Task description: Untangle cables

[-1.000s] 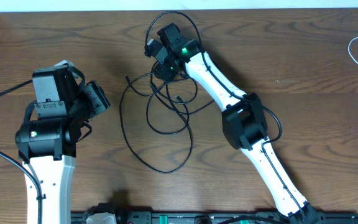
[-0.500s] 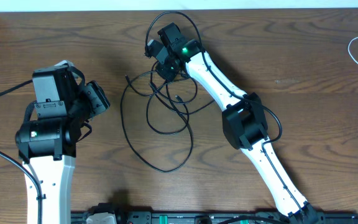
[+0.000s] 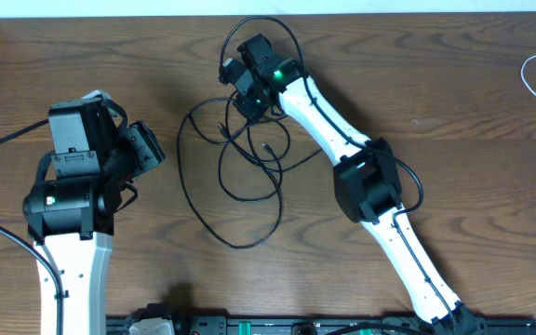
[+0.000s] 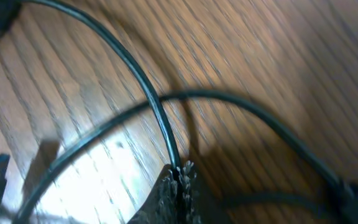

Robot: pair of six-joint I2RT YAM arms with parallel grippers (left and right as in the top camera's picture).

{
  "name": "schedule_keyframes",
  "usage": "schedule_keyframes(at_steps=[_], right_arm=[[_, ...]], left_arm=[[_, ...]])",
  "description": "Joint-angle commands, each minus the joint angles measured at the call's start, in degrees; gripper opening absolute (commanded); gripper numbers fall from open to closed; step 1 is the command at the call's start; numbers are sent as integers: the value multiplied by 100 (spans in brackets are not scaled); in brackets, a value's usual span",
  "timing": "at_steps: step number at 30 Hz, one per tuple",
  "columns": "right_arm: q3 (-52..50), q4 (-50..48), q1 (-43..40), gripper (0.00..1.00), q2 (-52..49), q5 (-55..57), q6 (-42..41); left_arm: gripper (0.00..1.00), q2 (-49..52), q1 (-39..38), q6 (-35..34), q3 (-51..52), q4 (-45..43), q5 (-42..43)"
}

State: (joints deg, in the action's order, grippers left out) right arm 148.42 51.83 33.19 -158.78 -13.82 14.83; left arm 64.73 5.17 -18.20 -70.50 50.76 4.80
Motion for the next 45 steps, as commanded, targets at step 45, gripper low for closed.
schedule_keyframes(at_steps=[45], right_arm=[[-9,2490,-4264,4,3720,-1008,-1102]], left_arm=[[63,636,-160,372,-109,-544,1834]])
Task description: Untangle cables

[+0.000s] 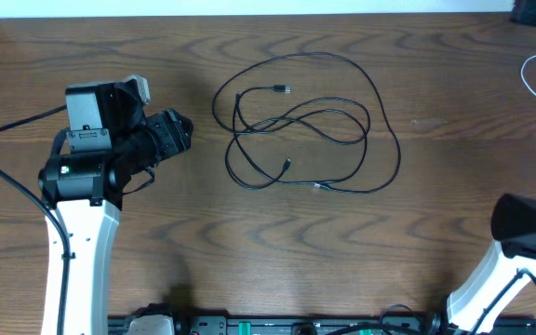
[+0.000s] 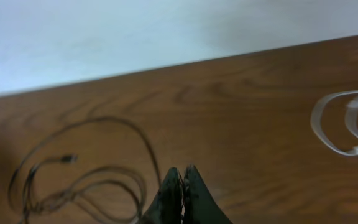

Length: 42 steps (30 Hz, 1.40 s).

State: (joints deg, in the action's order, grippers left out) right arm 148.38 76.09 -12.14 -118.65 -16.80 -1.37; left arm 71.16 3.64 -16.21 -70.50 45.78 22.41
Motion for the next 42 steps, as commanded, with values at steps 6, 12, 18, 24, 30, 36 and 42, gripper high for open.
schedule_keyframes(at_steps=[6,12,18,24,30,36,42], right_arm=[[-4,140,1156,25,-874,-756,1158],[-4,501,2002,48,-1445,-669,2199],[-4,1121,2527,49,-2162,-479,2771],[-4,1602,2911,52,-2796,-411,3270],[-4,1593,3163,55,-3185,-413,3534],[-15,1368,3285,57,-3458,-413,3534],[-22,1327,3370,54,-3764,-413,3663]], left_arm=[[63,-13,-7,328,-109,-72,50],[63,-11,-7,328,-109,-68,50],[63,-11,-7,328,-109,-63,50],[63,-11,-7,328,-109,-9,50],[63,-11,-7,328,-109,2,48],[63,-11,-7,328,-109,4,48],[63,-11,-7,330,-109,44,50]])
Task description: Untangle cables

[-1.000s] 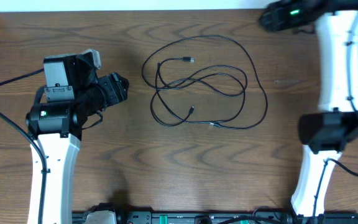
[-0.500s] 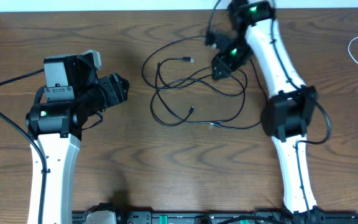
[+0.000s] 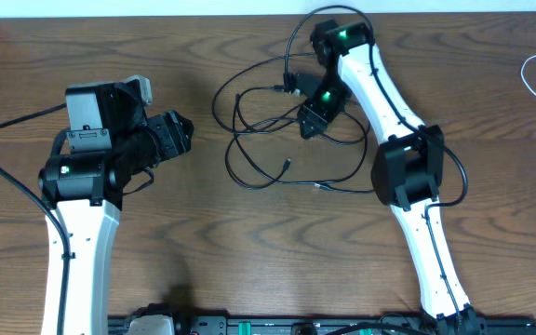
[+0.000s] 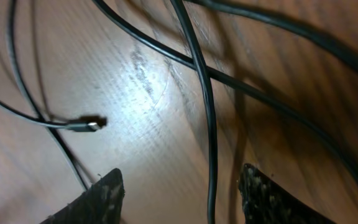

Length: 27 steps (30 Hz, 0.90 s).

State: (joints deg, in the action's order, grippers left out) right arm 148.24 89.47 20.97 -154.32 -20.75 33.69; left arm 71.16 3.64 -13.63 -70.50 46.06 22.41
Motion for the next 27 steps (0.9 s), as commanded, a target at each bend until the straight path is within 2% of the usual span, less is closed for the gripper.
schedule_keyframes(at_steps=[1,6,9,11,12,13,14,20,27], right_arm=[[-9,-15,63,54,-216,-17,155],[-11,-48,68,49,-236,-94,153],[-20,-48,81,41,-236,-240,153],[-22,-48,87,28,-236,-378,155],[-22,-52,92,19,-236,-428,155],[-22,-52,94,5,-236,-459,153],[-22,-52,94,1,-236,-503,153],[358,-33,-129,1,181,-1526,175],[1344,-35,-1078,1,1513,-2455,-85]], left_arm=[[63,-11,-7,70,-109,15,48],[63,-11,-7,72,-109,13,48],[63,-11,-7,72,-109,13,50],[63,-11,-7,70,-109,13,50],[63,-11,-7,72,-109,13,48],[63,-11,-7,72,-109,11,50],[63,-11,-7,70,-109,9,50],[63,-11,-7,66,-109,9,55],[63,-11,-9,66,-109,9,55]])
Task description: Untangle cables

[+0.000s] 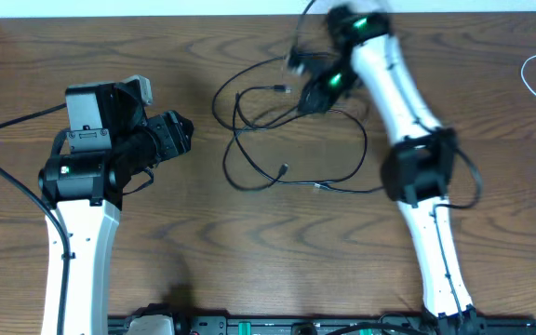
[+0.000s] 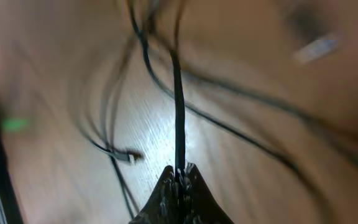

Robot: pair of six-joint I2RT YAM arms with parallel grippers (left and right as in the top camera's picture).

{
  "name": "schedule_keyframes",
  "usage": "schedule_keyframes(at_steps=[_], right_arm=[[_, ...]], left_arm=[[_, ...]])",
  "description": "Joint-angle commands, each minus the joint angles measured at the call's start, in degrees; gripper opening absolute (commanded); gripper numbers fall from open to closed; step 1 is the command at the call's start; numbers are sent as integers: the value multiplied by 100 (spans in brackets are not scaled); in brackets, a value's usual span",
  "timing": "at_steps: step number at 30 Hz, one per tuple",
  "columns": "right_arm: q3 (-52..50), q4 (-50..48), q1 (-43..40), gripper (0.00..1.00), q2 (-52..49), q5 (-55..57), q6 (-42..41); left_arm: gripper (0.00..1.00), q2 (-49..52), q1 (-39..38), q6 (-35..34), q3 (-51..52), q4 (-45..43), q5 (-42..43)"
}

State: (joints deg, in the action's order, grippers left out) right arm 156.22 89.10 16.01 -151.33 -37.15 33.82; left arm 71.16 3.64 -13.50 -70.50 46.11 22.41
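A thin black cable (image 1: 291, 154) lies in tangled loops on the brown table, with small plugs on its ends (image 1: 284, 169). My right gripper (image 1: 316, 93) is over the upper right of the tangle, blurred by motion. In the right wrist view the right gripper (image 2: 180, 175) is shut on a strand of the black cable (image 2: 178, 93), which runs straight up from the fingertips; a plug end (image 2: 131, 157) lies to the left. My left gripper (image 1: 177, 135) hovers left of the tangle, apart from it; its jaws are too dark to read.
A white cable lies coiled at the far right edge. The table's back edge meets a white wall (image 1: 156, 7). A black rail (image 1: 296, 326) runs along the front edge.
My right gripper was open over crossing strands in the tangle; now it is shut on one strand and the arm has shifted slightly right. The top loop has changed shape. The left arm is unchanged.
My right gripper was shut on a strand at the tangle's upper left. Then the cable lay in different loops mid-table, with the right arm off at the right edge, jaws shut and empty. It was then open over the tangle, and now grips a strand.
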Motion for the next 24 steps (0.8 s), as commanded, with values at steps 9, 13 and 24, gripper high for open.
schedule_keyframes(at_steps=[9,13,24], right_arm=[[601,-417,-2216,1,2474,-970,-1244],[599,-487,-2889,1,2465,-977,-1886],[599,-1045,-3346,1,2468,1178,-2723]], left_arm=[[63,-11,-9,55,-109,4,55],[63,-11,-9,55,-109,7,57],[63,-9,-13,55,-109,7,118]])
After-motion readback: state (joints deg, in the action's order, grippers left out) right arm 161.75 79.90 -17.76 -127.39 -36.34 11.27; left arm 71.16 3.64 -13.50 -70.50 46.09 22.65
